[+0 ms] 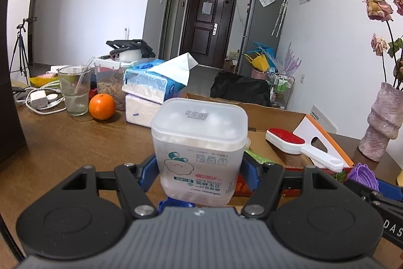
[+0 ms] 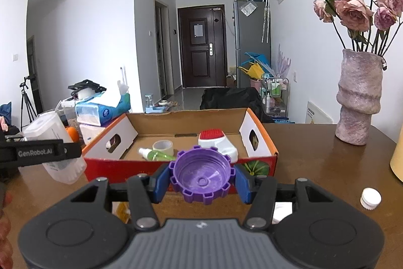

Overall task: Organize rigid objects
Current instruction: 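Carry the white container with left and purple cap with right over the box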

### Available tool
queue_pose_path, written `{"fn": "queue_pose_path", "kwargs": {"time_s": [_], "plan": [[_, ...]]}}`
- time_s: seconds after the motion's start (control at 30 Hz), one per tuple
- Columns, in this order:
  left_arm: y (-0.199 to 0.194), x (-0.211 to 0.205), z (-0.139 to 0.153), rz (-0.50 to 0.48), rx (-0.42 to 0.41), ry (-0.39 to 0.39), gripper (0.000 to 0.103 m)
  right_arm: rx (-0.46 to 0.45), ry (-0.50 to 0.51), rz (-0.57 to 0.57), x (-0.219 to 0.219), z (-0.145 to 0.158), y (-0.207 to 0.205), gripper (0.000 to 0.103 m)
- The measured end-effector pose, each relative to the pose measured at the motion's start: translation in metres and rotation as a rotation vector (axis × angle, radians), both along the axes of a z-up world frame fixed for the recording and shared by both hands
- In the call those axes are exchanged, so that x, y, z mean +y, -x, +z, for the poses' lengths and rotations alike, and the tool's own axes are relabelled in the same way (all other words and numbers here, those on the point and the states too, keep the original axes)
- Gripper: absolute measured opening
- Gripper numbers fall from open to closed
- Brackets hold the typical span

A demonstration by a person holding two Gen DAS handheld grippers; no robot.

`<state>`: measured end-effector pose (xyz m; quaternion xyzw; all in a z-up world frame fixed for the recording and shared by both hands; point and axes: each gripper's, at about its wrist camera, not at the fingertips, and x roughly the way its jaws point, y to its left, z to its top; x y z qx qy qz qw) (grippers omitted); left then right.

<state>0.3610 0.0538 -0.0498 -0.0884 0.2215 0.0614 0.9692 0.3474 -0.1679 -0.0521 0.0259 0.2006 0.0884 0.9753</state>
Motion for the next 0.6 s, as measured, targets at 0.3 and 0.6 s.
{"fn": "queue_pose_path", "kwargs": {"time_s": [0.3,0.6], "plan": [[-0.024,0.001,0.002,0.01,-0.007,0.005,0.069,-0.002,-0.013,0.019,0.005,0.003,-0.027,0.053],[-0.055,0.001,0.002,0.018,-0.014,0.012,0.069,-0.004,-0.018,0.025,0.008,0.002,-0.056,0.053]]}}
